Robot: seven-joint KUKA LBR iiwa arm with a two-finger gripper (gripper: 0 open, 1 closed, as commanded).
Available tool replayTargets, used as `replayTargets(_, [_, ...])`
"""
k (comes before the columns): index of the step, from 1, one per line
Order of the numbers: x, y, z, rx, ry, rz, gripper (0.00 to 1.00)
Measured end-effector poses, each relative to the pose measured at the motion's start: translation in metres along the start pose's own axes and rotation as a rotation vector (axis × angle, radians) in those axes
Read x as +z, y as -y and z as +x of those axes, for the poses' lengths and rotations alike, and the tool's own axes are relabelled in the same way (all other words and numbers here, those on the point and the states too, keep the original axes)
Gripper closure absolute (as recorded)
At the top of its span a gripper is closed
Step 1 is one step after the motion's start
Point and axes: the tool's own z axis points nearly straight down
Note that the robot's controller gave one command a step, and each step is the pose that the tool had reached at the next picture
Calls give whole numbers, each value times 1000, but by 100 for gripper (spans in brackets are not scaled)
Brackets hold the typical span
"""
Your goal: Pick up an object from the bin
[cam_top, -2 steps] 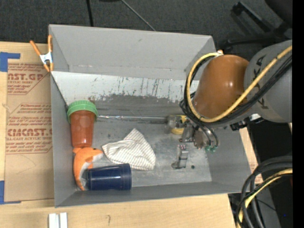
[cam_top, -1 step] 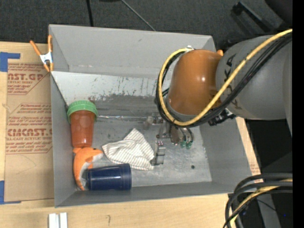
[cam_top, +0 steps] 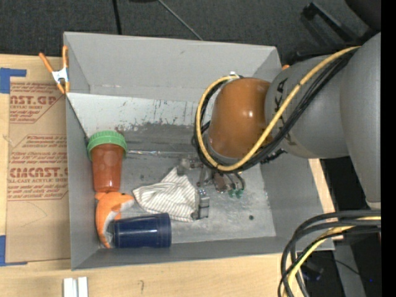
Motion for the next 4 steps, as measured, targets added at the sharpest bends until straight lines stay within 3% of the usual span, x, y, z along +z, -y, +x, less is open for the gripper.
replayTargets(1, [64, -8, -12, -31, -7, -1, 100])
replayTargets(2, [64, -8, -12, -31, -7, -1, 100])
replayTargets(3, [-56, -4, 18, -67, -7, 0, 100])
replayTargets(4, [-56, -4, 18, -67, -7, 0, 100])
